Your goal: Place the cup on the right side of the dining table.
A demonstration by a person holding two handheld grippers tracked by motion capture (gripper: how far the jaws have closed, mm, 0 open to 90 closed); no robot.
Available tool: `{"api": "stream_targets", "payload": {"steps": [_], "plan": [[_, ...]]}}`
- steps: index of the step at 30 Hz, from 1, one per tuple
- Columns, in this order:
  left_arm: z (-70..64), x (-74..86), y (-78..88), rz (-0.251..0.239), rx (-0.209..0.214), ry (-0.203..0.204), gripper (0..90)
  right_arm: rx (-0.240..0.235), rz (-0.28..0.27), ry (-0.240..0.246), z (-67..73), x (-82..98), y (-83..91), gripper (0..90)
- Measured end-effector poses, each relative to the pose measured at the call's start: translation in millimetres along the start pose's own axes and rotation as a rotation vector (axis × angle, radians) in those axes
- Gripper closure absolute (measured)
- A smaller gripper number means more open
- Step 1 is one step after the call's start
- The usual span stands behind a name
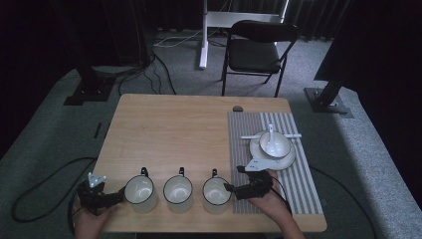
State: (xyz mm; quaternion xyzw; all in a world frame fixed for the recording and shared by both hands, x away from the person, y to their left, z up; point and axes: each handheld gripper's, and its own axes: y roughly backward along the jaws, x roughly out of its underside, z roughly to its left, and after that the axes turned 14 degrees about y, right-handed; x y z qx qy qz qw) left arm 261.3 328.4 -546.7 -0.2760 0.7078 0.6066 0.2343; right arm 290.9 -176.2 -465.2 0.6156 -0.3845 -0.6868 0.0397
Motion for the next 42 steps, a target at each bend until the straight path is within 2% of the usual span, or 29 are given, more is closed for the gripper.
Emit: {"api": "stream_targets", "payload": {"steps": [2, 3, 9, 11, 14, 15, 18, 21, 24, 28, 29, 31, 36, 38, 42], "plan": [[-0.9, 0.1, -0.1, -0.001, -0.005, 0.005, 0.2, -0.006, 0.016, 0.002, 1.0, -1.9, -5.4, 16.7], [-1.7, 0.2, -0.3, -0.003, -0.006, 0.007, 0.1, -0.011, 0.023, 0.002, 1.2, -2.6, -7.6, 20.3], [-3.4, 0.3, -0.6, -0.001, -0.004, 0.004, 0.1, -0.027, 0.084, -0.004, 2.1, -3.5, -23.3, 26.0], [-3.4, 0.3, -0.6, -0.001, -0.004, 0.004, 0.1, -0.037, 0.108, -0.008, 3.1, -3.3, -28.1, 33.3], [-3.4, 0.3, -0.5, -0.001, -0.004, 0.004, 0.2, -0.055, 0.134, -0.013, 3.6, -3.2, -33.9, 39.7], [-3.4, 0.3, -0.6, -0.001, -0.004, 0.004, 0.2, -0.06, 0.147, -0.013, 4.1, -3.9, -35.1, 44.8], [-3.4, 0.3, -0.6, -0.001, -0.004, 0.004, 0.2, -0.061, 0.185, -0.01, 5.3, -7.4, -38.2, 51.1], [-3.4, 0.3, -0.6, -0.001, -0.004, 0.004, 0.1, -0.058, 0.221, -0.014, 5.6, -10.3, -41.6, 53.5], [-3.4, 0.3, -0.6, -0.001, -0.004, 0.004, 0.2, -0.05, 0.242, -0.02, 5.4, -11.8, -44.2, 61.1], [-3.4, 0.3, -0.6, -0.001, -0.004, 0.004, 0.1, -0.073, 0.246, -0.024, 5.3, -12.4, -44.9, 71.0], [-3.4, 0.3, -0.6, -0.001, -0.004, 0.004, 0.1, -0.073, 0.246, -0.024, 5.3, -12.4, -44.9, 71.0], [-3.4, 0.3, -0.6, -0.001, -0.004, 0.004, 0.1, -0.089, 0.284, -0.014, 6.3, -15.3, -46.2, 72.0], [-3.4, 0.3, -0.5, -0.001, -0.004, 0.004, 0.1, -0.087, 0.323, 0.013, 6.4, -20.6, -48.3, 77.3], [-3.4, 0.3, -0.6, -0.001, -0.004, 0.004, 0.1, -0.074, 0.356, 0.063, 9.7, -24.3, -49.7, 78.8], [-3.4, 0.3, -0.6, -0.001, -0.004, 0.004, 0.1, -0.043, 0.378, 0.115, 14.7, -26.7, -50.2, 80.7]]}}
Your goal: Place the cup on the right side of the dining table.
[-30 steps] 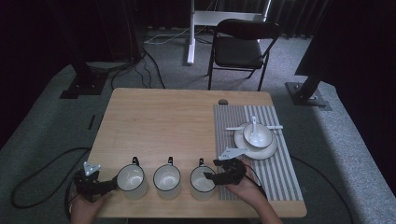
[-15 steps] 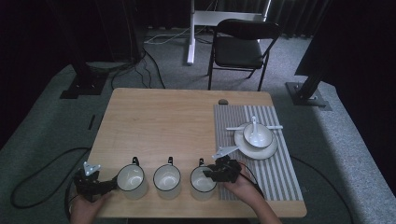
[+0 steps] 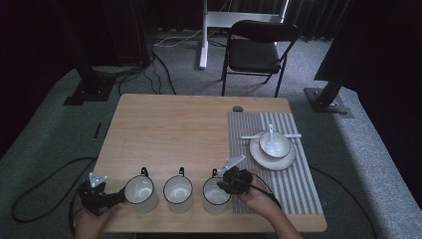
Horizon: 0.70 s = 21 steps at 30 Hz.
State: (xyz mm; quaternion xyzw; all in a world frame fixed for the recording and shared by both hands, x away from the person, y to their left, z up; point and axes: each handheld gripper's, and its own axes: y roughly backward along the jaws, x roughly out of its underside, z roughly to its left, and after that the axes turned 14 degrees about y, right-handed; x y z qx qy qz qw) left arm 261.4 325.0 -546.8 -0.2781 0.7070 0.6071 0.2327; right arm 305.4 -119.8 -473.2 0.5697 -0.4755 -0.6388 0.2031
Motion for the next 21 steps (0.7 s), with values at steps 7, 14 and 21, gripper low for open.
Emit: {"api": "stream_targets", "payload": {"steps": [7, 14, 21], "plan": [[0.0, 0.0, 0.0, 0.0, 0.0, 0.0, 0.1, 0.021, 0.007, 0.016, 2.2, -0.5, 2.1, 81.6], [0.0, 0.0, 0.0, 0.0, 0.0, 0.0, 0.2, 0.047, -0.01, 0.012, 1.3, 0.5, 5.4, 82.4], [0.0, 0.0, 0.0, 0.0, 0.0, 0.0, 0.1, 0.064, -0.027, 0.008, -5.2, 0.6, 13.5, 83.8]]}}
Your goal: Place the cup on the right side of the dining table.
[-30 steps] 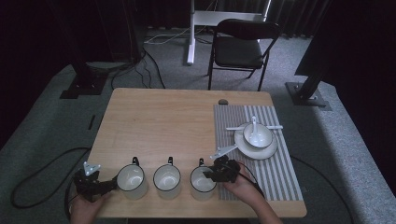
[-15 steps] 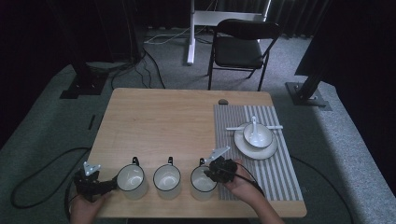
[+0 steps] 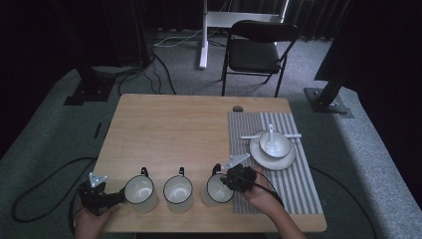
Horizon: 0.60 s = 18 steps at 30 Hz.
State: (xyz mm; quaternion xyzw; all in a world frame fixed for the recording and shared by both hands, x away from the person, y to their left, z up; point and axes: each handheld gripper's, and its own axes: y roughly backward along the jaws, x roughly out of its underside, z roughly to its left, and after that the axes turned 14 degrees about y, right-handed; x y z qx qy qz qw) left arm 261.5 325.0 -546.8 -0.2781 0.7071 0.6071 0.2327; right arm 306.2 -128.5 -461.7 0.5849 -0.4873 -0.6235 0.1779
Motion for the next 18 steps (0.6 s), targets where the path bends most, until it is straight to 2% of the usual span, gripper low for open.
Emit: {"api": "stream_targets", "payload": {"steps": [2, 3, 8, 11, 13, 14, 18], "plan": [[0.0, 0.0, 0.0, 0.0, 0.0, 0.0, 0.2, 0.003, 0.005, 0.005, -2.9, -2.0, 1.7, 83.9], [0.0, 0.0, 0.0, 0.0, 0.0, 0.0, 0.2, 0.02, -0.002, 0.009, -2.7, -2.6, 2.5, 84.0], [0.0, 0.0, 0.0, 0.0, 0.0, 0.0, 0.1, 0.028, -0.006, 0.001, -6.4, -4.7, 4.2, 84.0], [0.0, 0.0, 0.0, 0.0, 0.0, 0.0, 0.2, 0.047, -0.016, -0.016, -13.5, -6.0, 8.7, 84.0], [0.0, 0.0, 0.0, -0.001, 0.0, 0.001, 0.2, 0.047, -0.016, -0.016, -13.5, -6.0, 8.7, 84.0], [-0.1, 0.1, -0.1, -0.002, 0.0, 0.002, 0.1, 0.062, -0.012, -0.019, -18.7, -7.9, 11.0, 84.1], [0.0, 0.0, 0.0, -0.001, 0.0, 0.001, 0.1, 0.074, -0.007, -0.023, -25.2, -10.5, 12.7, 84.0]]}}
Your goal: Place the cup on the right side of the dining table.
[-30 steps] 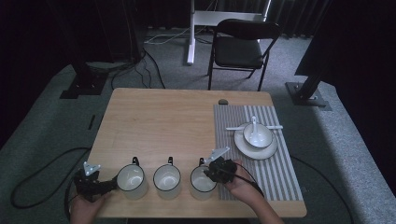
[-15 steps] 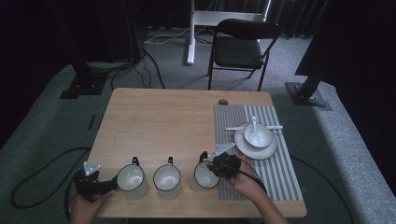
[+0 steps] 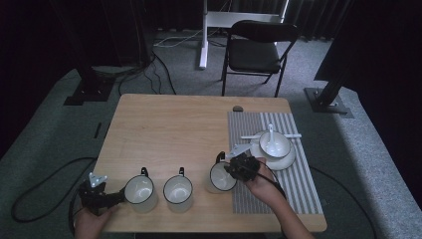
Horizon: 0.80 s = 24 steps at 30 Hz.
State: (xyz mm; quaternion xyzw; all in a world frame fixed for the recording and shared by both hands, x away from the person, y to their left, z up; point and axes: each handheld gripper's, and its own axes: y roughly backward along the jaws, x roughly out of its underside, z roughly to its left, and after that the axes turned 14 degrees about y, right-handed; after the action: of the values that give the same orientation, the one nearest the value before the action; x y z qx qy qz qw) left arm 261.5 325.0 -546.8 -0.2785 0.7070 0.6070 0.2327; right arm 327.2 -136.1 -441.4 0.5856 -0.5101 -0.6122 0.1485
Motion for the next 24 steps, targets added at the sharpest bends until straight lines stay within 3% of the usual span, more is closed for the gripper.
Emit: {"api": "stream_targets", "payload": {"steps": [2, 10, 24], "plan": [[0.2, -0.1, 0.0, 0.0, -0.001, -0.003, 0.2, 0.005, 0.0, 0.0, -2.3, -0.9, 0.6, 84.1], [0.0, 0.0, 0.1, 0.001, 0.0, 0.0, 0.2, 0.058, -0.026, -0.051, -33.5, -7.8, 7.5, 84.1], [0.0, 0.0, 0.1, 0.001, 0.0, -0.001, 0.2, 0.158, -0.042, -0.146, -103.6, -25.9, 9.1, 84.1]]}}
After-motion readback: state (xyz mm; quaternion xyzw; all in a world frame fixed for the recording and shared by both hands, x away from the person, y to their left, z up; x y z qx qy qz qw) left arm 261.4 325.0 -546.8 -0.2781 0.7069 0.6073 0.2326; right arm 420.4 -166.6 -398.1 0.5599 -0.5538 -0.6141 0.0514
